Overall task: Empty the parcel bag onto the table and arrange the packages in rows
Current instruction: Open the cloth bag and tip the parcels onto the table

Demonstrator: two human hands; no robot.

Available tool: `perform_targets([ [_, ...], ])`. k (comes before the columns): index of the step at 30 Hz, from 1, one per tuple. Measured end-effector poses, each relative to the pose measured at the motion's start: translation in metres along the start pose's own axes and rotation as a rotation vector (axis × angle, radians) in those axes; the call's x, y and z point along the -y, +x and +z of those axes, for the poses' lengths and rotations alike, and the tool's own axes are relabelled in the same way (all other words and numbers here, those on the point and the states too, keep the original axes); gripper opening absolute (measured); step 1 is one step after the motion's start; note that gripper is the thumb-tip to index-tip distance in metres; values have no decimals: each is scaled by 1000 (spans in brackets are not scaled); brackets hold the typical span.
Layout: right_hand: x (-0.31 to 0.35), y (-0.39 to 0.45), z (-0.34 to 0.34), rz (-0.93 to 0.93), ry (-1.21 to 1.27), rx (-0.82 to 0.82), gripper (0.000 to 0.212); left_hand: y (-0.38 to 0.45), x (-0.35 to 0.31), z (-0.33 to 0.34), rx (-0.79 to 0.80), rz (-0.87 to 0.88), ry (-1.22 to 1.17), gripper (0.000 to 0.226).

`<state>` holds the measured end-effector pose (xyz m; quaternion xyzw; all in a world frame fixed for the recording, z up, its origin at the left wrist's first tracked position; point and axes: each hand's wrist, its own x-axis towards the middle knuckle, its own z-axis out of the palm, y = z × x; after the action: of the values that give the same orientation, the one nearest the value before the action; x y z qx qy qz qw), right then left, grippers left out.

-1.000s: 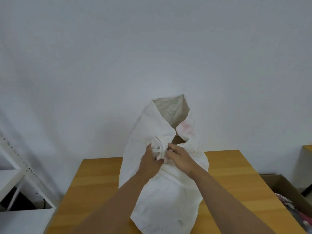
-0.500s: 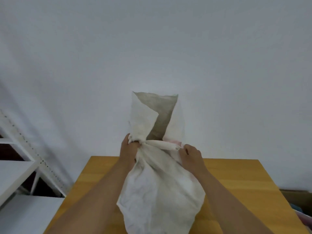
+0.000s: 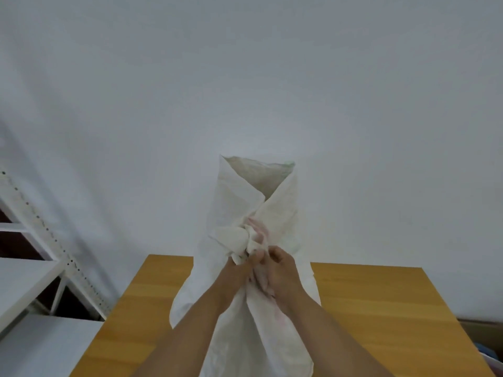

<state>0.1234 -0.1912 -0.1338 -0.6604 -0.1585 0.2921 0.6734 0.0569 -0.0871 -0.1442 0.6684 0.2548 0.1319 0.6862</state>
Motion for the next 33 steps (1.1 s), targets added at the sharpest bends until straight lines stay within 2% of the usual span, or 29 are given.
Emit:
perform_targets([
  [1, -2, -3, 3, 1, -3, 77, 18, 0, 0, 1, -32, 11, -17, 45],
  [5, -4, -1, -2, -20, -188, 345, 43, 4, 7, -3, -234, -71, -338, 24],
  [6, -5, 5, -5, -45, -236, 334, 42, 3, 9, -5, -263, -110, -409, 24],
  [8, -5, 22, -10, -214, -413, 144, 36, 1, 15, -11, -273, -145, -421, 26],
  [9, -1, 30, -14, -358, -560, 41, 42, 1, 16, -13, -264, -142, -390, 26],
  [11, 11, 44, -21, -522, -850, -38, 70, 0, 15, -21, -263, -96, -386, 21],
  [13, 23, 56, -27, -479, -1017, -13, 91, -1, 12, -32, -277, -25, -405, 31],
  [16, 20, 61, -26, -339, -1109, 39, 96, 4, 4, -44, -229, 62, -322, 28],
  [18, 14, 56, -26, -218, -933, 120, 98, 13, 2, -48, -247, 100, -260, 28],
  [20, 6, 52, -28, -154, -651, 138, 84, 18, -1, -46, -289, 98, -249, 24],
  [22, 3, 45, -29, -211, -578, -12, 58, 20, 1, -41, -332, 83, -215, 12],
  [23, 2, 42, -27, -233, -563, -97, 48, 22, 2, -38, -348, 89, -183, 13],
  [26, 1, 31, -18, -214, -419, -197, 39, 25, -2, -24, -393, 152, -60, 18],
  [29, 1, 19, -4, -186, -210, -167, 45, 21, -7, -8, -302, 152, 6, 22],
  [31, -2, 14, 3, -141, -46, -100, 48, 16, -6, -3, -168, 95, 22, 35],
  [33, -9, 17, 3, -77, 90, -62, 49, 12, -4, -2, 0, 121, -30, 50],
])
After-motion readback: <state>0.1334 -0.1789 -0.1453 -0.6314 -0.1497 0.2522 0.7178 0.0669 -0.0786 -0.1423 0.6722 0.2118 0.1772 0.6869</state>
